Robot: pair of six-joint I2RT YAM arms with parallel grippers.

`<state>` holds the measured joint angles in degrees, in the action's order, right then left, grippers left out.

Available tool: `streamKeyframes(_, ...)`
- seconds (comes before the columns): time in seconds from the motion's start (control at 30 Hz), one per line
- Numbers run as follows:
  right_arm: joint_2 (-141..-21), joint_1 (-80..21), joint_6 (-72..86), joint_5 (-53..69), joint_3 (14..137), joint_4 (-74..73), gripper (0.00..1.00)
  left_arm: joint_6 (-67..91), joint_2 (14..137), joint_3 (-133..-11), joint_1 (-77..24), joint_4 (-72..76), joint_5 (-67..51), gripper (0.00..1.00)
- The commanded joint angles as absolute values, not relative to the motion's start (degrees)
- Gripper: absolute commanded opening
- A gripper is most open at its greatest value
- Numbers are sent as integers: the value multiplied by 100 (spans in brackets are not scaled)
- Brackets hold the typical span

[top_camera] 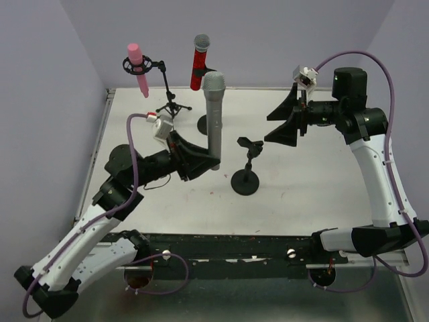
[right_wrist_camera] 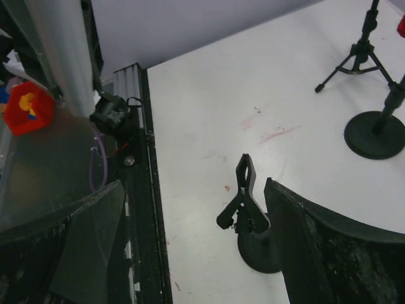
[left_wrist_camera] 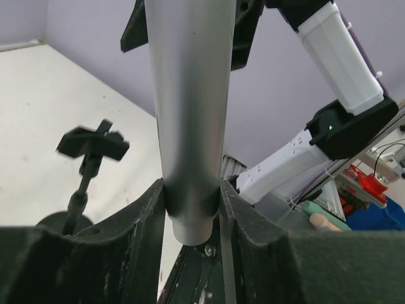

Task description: Attach the microphones to the stand

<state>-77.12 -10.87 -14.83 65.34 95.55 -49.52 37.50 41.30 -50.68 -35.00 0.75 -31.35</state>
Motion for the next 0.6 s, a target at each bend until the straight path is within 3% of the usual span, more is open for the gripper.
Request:
streamKeyframes(0.0, -7778, -1107, -504, 7583, 9800, -4476, 100, 3673, 5262, -5790, -4279, 975, -2076, 0)
streamKeyframes(0.13, -7673, -1107, 719, 7946, 9703, -3561, 100, 3850, 6001, -6275, -4745, 1308, -1636, 0)
streamKeyframes(0.47, -7497, -1107, 1958, 7805, 8940, -2217, 100, 3981, 6758, -6548, -5396, 1890, -950, 0)
streamKeyframes(0.57, -7348, -1107, 3019, 7919, 8404, -980, 100, 3990, 6925, -6635, -5484, 1986, -862, 0)
